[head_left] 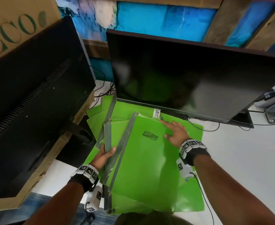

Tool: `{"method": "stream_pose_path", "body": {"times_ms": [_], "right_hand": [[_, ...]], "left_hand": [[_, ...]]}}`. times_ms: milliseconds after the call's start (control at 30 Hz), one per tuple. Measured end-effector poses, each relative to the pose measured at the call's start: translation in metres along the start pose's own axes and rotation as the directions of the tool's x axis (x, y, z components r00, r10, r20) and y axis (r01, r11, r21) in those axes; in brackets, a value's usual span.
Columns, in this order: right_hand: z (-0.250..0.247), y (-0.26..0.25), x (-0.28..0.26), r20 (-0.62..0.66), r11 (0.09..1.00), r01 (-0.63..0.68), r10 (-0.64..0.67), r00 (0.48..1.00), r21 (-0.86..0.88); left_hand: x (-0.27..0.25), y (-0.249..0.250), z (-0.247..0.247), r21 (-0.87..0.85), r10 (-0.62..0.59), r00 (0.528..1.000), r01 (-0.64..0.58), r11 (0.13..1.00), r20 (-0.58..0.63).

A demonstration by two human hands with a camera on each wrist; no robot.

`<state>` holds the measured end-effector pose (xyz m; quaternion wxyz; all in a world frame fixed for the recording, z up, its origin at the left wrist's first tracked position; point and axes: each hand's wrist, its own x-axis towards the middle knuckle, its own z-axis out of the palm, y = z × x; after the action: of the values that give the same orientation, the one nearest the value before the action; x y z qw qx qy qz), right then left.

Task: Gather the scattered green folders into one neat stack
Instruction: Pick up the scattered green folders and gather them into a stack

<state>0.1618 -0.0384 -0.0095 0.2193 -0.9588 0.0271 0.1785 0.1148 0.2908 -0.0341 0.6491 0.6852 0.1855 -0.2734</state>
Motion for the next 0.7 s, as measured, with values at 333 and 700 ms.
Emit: {"method": "stream_pose_path", "body": {"times_ms": [333, 700], "right_hand": [[0.026, -0.065, 0.031, -0.053, 0.981, 0.107, -0.117, 0.992, -0.164], [0.031, 0.021, -0.002, -0.415, 0.913, -0.360, 0.407, 0.814, 0.190]], "left_hand": [[-0.001, 0.002, 0.006, 0.119, 0.044, 0.999, -0.043, 0.992, -0.006], [0.010, -0.013, 0.001, 0.199, 0.056, 0.998, -0.055, 0.978, -0.001]]}}
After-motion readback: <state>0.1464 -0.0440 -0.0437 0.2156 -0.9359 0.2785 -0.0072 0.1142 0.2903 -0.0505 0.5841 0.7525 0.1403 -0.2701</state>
